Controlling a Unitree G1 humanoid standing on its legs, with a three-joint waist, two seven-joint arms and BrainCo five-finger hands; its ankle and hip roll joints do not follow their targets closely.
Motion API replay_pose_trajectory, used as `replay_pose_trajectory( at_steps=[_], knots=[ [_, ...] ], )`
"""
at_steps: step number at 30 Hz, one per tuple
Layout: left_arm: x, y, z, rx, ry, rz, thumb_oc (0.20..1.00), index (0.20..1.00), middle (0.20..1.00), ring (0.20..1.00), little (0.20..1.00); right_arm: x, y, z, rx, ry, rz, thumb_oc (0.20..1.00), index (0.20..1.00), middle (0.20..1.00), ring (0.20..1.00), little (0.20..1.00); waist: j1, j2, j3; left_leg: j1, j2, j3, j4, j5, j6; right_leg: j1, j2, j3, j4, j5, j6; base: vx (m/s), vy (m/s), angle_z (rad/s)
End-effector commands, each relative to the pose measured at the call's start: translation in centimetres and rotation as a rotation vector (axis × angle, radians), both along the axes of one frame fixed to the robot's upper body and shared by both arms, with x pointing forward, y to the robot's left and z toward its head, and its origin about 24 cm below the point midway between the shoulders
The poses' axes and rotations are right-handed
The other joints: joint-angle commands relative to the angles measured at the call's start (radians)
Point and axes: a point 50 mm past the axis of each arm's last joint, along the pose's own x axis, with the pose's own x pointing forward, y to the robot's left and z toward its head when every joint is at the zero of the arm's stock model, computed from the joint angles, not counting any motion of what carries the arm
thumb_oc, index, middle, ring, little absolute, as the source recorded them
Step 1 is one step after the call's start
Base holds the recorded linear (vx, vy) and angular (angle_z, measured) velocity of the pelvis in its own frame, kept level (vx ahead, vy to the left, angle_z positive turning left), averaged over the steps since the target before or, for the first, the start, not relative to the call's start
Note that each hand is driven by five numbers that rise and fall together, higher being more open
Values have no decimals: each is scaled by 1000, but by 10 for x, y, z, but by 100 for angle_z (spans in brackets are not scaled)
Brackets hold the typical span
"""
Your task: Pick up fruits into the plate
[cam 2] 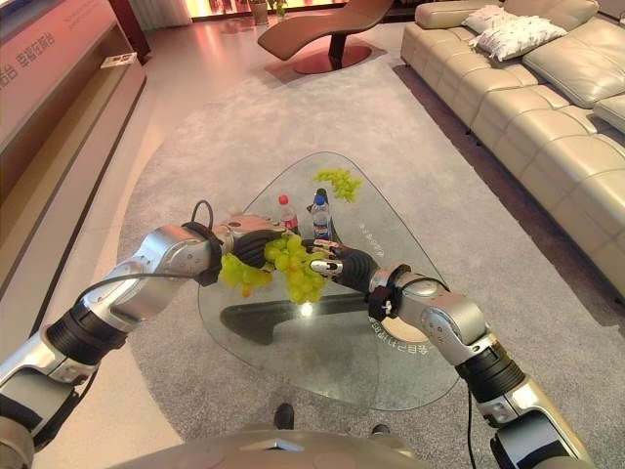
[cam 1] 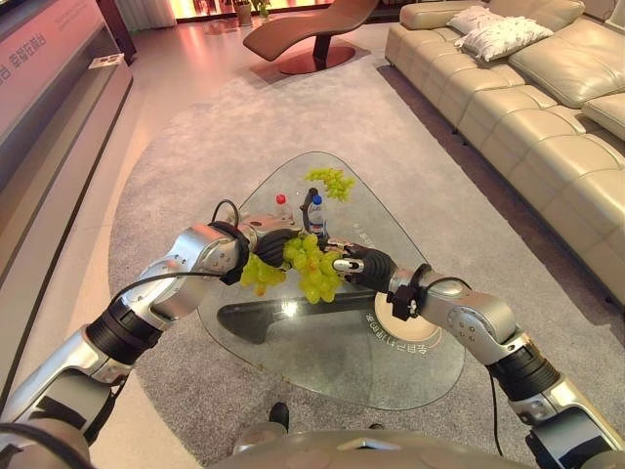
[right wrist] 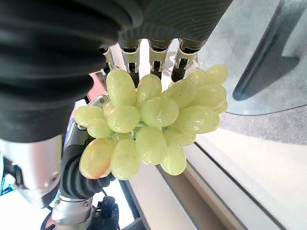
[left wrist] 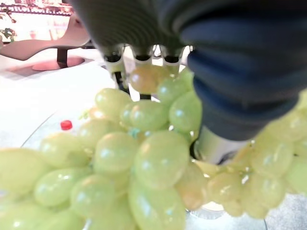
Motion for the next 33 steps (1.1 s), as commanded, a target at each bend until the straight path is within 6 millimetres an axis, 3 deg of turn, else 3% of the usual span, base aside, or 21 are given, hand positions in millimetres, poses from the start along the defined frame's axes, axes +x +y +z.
replay_pose_trajectory(
  at_steps=[1, 10, 15, 20, 25, 33],
  knots=[
    [21, -12, 42, -8, -200, 6, 200, 200, 200, 200, 200, -11, 46, 28, 105, -84, 201, 1000, 1000, 1000, 1000, 1000, -6, -25, -33, 64, -82, 40, 9, -132, 60, -17, 38, 70, 18, 8, 7, 3, -8, -4],
    [28, -9, 42, -159, -151, 89, 200, 200, 200, 200, 200, -7, 54, 41, 228, -127, 122, 1000, 1000, 1000, 1000, 1000, -4, -22, -36, 66, -83, 36, 9, -131, 59, -13, 40, 77, 17, 7, 7, 3, -3, -1],
    [31, 9, 38, -371, -99, 204, 200, 200, 200, 200, 200, 5, 39, 51, 400, -221, -192, 1000, 1000, 1000, 1000, 1000, -6, -4, -41, 65, -81, 38, 6, -131, 63, -17, 39, 83, 16, 8, 10, 0, 7, 0],
    [30, 20, 35, -516, -87, 273, 200, 200, 200, 200, 200, 3, 26, 40, 557, -166, -377, 1000, 1000, 1000, 1000, 1000, -10, 13, -40, 61, -81, 40, 4, -130, 69, -23, 35, 84, 17, 9, 12, -9, 28, -3],
    [31, 27, 43, -591, -144, 273, 200, 200, 200, 200, 200, -6, 31, 13, 816, 79, -415, 1000, 1000, 1000, 1000, 1000, -12, 28, -39, 57, -83, 36, 2, -128, 72, -26, 30, 74, 16, 9, 12, -5, 15, -1],
    [36, 17, 59, -530, -175, 214, 200, 200, 200, 200, 200, -9, 40, -1, 747, 83, -380, 1000, 1000, 1000, 1000, 1000, -11, 30, -42, 50, -88, 20, 2, -123, 67, -27, 23, 59, 12, 13, 12, -4, -2, 3]
  ],
)
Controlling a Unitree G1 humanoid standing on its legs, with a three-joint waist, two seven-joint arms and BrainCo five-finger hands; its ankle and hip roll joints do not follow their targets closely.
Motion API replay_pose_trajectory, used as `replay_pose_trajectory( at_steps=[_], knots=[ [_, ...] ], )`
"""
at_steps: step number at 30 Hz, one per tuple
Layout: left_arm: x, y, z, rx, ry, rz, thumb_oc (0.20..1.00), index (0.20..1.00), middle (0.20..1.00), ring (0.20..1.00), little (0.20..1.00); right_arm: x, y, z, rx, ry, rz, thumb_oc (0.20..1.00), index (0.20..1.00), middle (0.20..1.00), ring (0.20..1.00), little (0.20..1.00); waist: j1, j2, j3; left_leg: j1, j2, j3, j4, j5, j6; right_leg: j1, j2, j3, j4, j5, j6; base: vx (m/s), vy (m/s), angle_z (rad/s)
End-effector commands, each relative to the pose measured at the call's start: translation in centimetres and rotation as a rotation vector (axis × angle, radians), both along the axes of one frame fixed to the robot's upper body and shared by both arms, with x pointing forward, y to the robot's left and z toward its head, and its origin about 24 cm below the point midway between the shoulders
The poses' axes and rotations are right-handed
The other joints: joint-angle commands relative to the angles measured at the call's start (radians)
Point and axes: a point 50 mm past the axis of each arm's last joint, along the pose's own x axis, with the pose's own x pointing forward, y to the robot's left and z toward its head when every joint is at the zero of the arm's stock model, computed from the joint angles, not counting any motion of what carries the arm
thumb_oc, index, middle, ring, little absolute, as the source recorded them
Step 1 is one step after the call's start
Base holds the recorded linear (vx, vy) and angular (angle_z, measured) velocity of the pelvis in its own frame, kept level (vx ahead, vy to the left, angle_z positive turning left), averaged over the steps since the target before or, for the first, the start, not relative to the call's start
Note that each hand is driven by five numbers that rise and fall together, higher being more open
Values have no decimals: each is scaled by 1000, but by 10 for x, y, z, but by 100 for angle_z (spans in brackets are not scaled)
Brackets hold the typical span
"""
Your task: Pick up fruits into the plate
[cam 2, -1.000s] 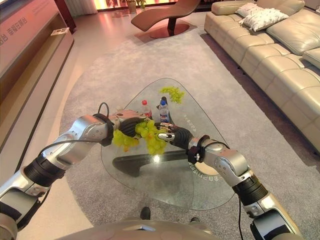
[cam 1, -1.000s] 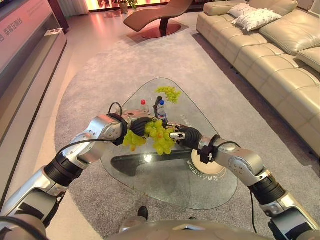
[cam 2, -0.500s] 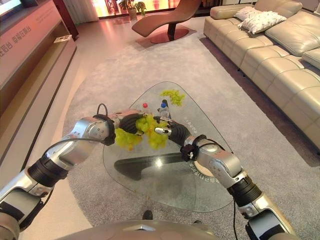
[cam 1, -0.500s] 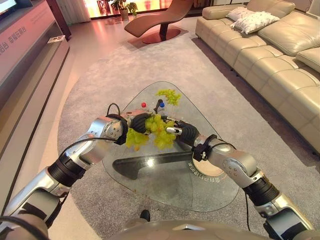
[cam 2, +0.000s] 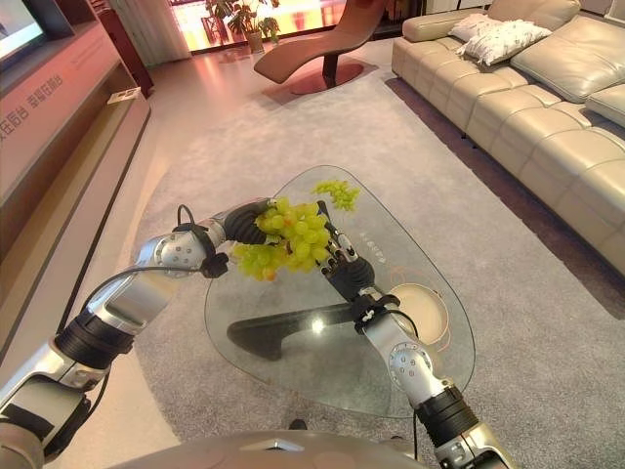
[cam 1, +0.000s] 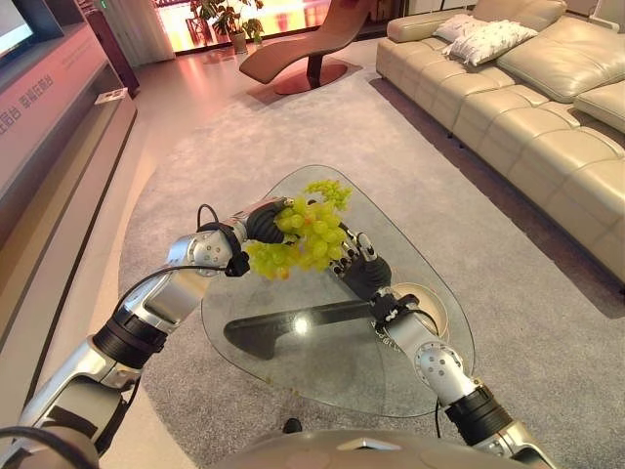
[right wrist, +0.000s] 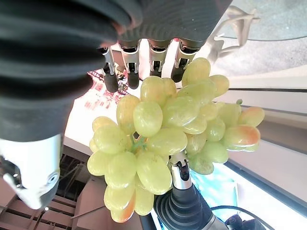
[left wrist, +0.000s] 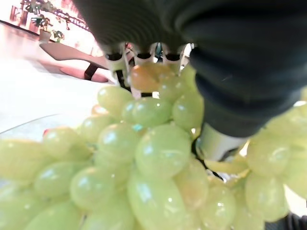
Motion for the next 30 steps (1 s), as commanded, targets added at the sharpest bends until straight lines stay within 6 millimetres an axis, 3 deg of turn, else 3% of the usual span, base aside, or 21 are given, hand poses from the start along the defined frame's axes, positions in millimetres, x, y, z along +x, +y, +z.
replay_pose_trajectory(
  at_steps=[1, 11, 30],
  knots=[
    [24, -2, 63, 24, -231, -8, 200, 200, 200, 200, 200, 7, 20, 32, 39, -192, 48, 1000, 1000, 1000, 1000, 1000, 12, -38, 8, 48, -90, 19, 6, -115, 59, -27, 22, 51, 12, 12, 15, -11, -1, 4],
    [31, -7, 71, 67, -237, -1, 200, 200, 200, 200, 200, 8, 25, 36, -118, -262, 83, 1000, 1000, 1000, 1000, 1000, 5, -36, 6, 45, -92, 20, 6, -116, 59, -32, 19, 56, 13, 12, 17, 0, 3, 3],
    [28, -12, 48, 208, -83, -50, 200, 200, 200, 200, 200, 14, 19, 54, -288, -398, 98, 1000, 1000, 1000, 1000, 1000, -1, -39, 14, 49, -91, 31, 6, -119, 59, -32, 21, 71, 11, 13, 18, 0, -1, -1]
  ],
)
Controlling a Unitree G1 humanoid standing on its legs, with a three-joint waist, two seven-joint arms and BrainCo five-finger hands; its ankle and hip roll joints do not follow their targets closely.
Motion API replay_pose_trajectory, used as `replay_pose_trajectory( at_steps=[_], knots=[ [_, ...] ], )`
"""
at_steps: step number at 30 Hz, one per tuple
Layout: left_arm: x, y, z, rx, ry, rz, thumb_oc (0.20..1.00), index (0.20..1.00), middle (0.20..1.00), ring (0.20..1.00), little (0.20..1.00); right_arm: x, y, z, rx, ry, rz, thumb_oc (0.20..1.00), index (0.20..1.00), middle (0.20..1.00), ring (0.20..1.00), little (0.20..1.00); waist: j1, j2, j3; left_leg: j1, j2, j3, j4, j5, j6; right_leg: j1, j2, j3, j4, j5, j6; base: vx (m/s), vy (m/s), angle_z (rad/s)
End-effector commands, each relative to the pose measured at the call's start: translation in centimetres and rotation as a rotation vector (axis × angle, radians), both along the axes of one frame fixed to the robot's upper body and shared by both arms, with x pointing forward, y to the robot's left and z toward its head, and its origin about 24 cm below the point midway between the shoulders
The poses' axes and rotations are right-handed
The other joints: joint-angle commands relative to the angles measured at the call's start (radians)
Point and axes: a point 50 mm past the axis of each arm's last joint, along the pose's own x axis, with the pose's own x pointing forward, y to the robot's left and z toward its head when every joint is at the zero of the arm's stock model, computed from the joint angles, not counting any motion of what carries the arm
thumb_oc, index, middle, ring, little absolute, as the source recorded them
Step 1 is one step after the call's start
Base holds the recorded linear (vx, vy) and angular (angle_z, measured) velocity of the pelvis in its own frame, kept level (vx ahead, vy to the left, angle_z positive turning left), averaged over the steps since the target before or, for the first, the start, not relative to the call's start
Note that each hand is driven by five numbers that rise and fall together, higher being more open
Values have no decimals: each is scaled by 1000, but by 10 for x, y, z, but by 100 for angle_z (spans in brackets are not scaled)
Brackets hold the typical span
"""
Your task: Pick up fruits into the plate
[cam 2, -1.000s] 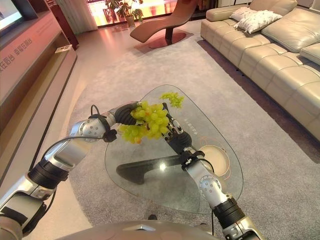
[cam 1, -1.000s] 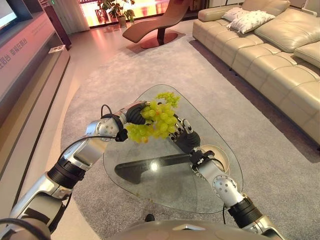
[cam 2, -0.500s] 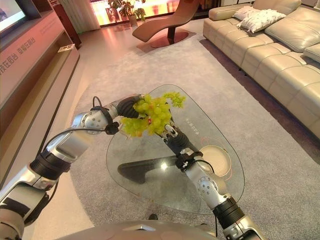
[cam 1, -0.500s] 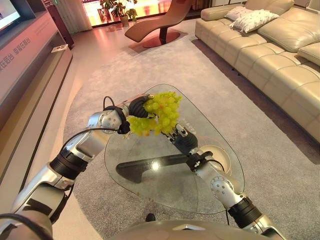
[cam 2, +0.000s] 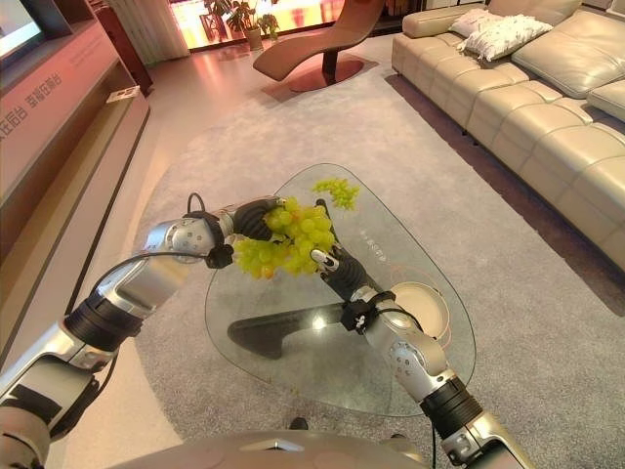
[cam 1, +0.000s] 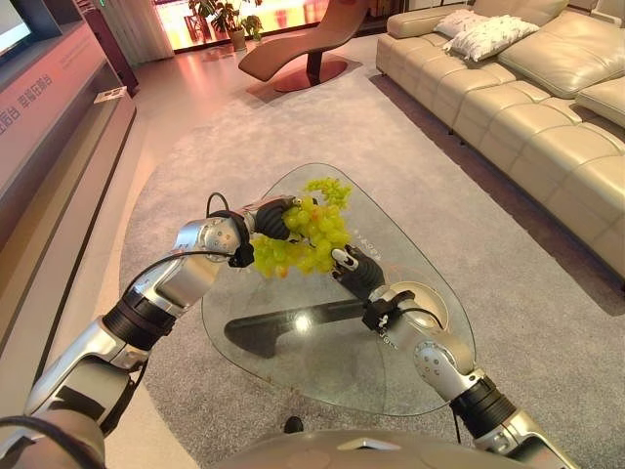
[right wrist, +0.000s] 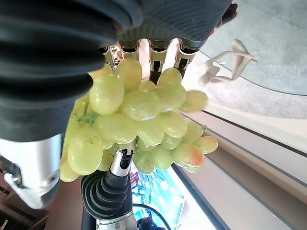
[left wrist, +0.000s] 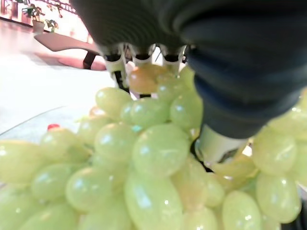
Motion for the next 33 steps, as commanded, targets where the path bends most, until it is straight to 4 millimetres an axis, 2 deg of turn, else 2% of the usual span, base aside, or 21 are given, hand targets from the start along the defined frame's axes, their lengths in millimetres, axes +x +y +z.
replay_pose_trajectory(
  at_steps=[1, 10, 27, 28, 29, 30, 33],
  knots=[
    [17, -1, 43, 71, -151, -6, 200, 200, 200, 200, 200, 12, 14, 54, 82, -231, 31, 1000, 1000, 1000, 1000, 1000, 3, -39, 15, 59, -90, 30, 2, -120, 60, -20, 22, 70, 11, 13, 18, 0, 0, 0],
    [11, -6, 36, 115, -119, -48, 200, 200, 200, 200, 200, 15, 10, 59, 56, -250, 15, 1000, 1000, 1000, 1000, 1000, 5, -43, 17, 60, -89, 34, 2, -122, 61, -19, 23, 72, 10, 13, 18, 0, 0, 0],
    [8, -7, 43, 121, -156, -74, 200, 200, 200, 200, 200, 15, 10, 53, 7, -207, 87, 1000, 1000, 1000, 1000, 1000, 13, -54, 17, 61, -86, 36, 2, -122, 58, -14, 24, 65, 8, 14, 18, 0, 0, 0],
    [8, -7, 43, 121, -158, -73, 200, 200, 200, 200, 200, 15, 10, 52, -2, -205, 94, 849, 849, 849, 849, 849, 13, -55, 16, 61, -86, 37, 2, -121, 58, -15, 24, 65, 8, 14, 18, 0, 0, 0],
    [8, -6, 43, 121, -158, -74, 200, 200, 200, 200, 200, 15, 10, 52, -6, -204, 96, 498, 498, 498, 498, 498, 14, -55, 16, 61, -86, 37, 2, -121, 57, -14, 24, 64, 8, 14, 18, 0, 0, 0],
    [8, -6, 44, 119, -161, -75, 200, 200, 200, 200, 200, 15, 9, 51, -11, -203, 104, 200, 200, 200, 200, 200, 15, -55, 16, 61, -85, 36, 2, -121, 57, -14, 23, 63, 8, 14, 18, 0, 0, 0],
    [7, -7, 45, 117, -166, -76, 200, 200, 200, 200, 200, 14, 10, 49, -18, -198, 121, 200, 200, 200, 200, 200, 15, -56, 17, 62, -85, 36, 2, -121, 57, -13, 23, 62, 8, 13, 18, 0, 0, 0]
  ],
)
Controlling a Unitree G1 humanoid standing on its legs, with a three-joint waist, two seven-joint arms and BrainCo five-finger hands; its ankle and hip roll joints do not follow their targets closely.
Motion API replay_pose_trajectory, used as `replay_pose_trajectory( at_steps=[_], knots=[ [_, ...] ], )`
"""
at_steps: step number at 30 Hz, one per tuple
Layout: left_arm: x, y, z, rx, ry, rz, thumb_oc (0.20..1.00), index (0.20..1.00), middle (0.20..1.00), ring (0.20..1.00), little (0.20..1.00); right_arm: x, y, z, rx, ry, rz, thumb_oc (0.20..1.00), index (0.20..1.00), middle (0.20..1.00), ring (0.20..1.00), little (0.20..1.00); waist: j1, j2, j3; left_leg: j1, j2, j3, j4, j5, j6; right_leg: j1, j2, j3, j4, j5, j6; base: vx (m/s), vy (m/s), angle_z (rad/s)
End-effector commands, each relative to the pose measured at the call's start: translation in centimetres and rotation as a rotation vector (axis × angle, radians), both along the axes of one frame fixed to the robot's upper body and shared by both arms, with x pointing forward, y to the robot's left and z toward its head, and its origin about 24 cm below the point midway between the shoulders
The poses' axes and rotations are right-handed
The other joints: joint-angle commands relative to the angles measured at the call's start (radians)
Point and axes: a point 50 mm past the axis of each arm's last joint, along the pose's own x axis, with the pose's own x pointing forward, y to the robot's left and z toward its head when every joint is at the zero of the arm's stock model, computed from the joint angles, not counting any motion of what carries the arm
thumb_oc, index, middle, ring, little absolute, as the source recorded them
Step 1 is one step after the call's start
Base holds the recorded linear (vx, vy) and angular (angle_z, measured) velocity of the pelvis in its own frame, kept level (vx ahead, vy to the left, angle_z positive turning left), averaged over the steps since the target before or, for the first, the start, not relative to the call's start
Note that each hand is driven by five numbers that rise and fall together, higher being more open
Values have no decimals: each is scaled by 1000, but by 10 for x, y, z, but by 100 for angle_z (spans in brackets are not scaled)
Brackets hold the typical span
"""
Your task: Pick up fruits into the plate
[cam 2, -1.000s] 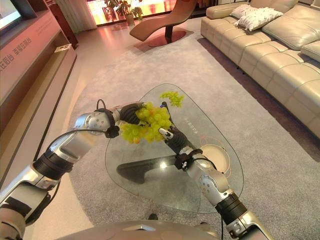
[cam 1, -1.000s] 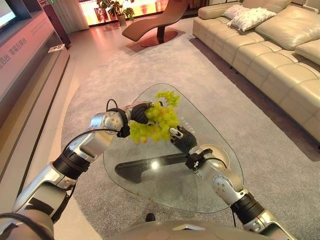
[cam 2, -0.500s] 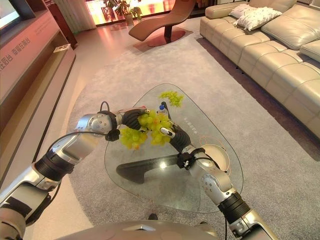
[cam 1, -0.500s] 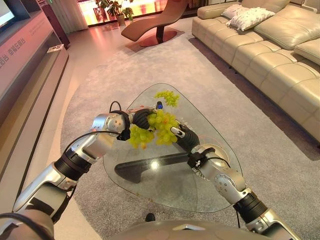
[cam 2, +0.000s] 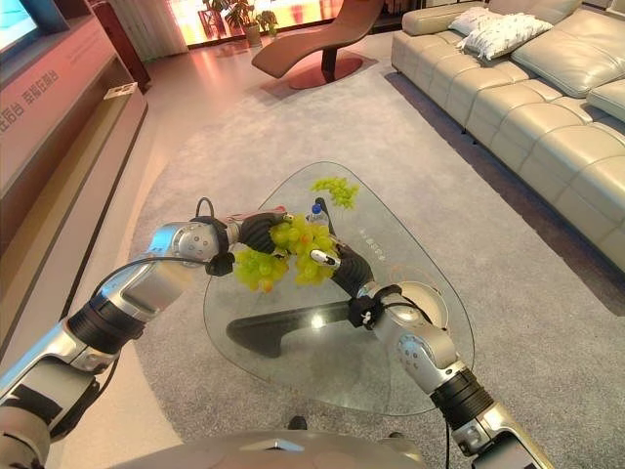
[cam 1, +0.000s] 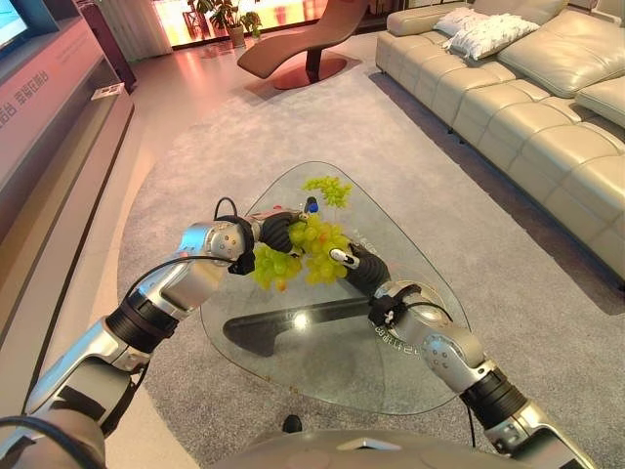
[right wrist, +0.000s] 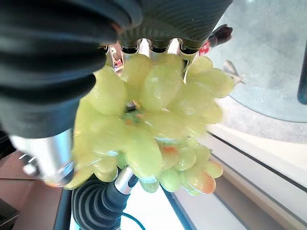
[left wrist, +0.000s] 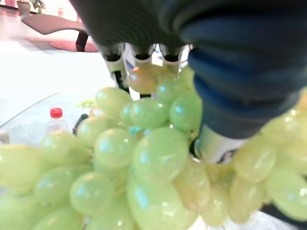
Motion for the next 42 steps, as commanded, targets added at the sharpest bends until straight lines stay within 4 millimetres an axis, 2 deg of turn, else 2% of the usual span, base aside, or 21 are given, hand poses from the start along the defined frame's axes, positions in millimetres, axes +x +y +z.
replay_pose_trajectory(
  at_steps=[1, 26, 27, 28, 29, 37, 42],
  knots=[
    [13, -2, 51, 21, -216, -27, 200, 200, 200, 200, 200, 8, 22, 46, 90, -181, 106, 200, 200, 200, 200, 200, 10, -45, 9, 63, -86, 30, 5, -118, 58, -9, 24, 58, 9, 13, 18, 0, 0, 0],
    [14, -2, 51, 22, -215, -29, 200, 200, 200, 200, 200, 8, 22, 45, 104, -180, 107, 200, 200, 200, 200, 200, 8, -46, 8, 67, -87, 33, 5, -121, 60, -6, 22, 59, 10, 11, 18, 0, 0, 0],
    [14, -2, 51, 22, -212, -29, 200, 200, 200, 200, 200, 8, 22, 45, 108, -181, 110, 247, 247, 247, 247, 247, 8, -46, 7, 66, -87, 33, 5, -122, 60, -6, 23, 59, 9, 11, 18, 0, 0, 0],
    [14, -2, 51, 22, -212, -29, 200, 200, 200, 200, 200, 8, 23, 46, 108, -182, 111, 247, 247, 247, 247, 247, 8, -46, 7, 66, -87, 33, 5, -122, 60, -6, 23, 59, 9, 11, 18, 0, 0, 0],
    [14, -2, 51, 23, -210, -28, 200, 200, 200, 200, 200, 8, 23, 46, 107, -183, 114, 1000, 1000, 1000, 1000, 1000, 8, -46, 7, 66, -87, 32, 5, -122, 60, -7, 23, 60, 9, 11, 18, 0, 0, 0],
    [16, 4, 49, 40, -198, -2, 200, 200, 200, 200, 200, 10, 17, 51, 49, -252, 138, 1000, 1000, 1000, 1000, 1000, 5, -49, 7, 67, -86, 35, 5, -121, 59, -7, 23, 63, 9, 12, 20, 0, 0, 0],
    [17, 8, 49, 46, -198, 14, 200, 200, 200, 200, 200, 12, 11, 64, 15, -331, 144, 1000, 1000, 1000, 1000, 1000, 3, -50, 9, 66, -85, 38, 5, -120, 58, -7, 24, 65, 7, 13, 19, 0, 0, 0]
  ],
)
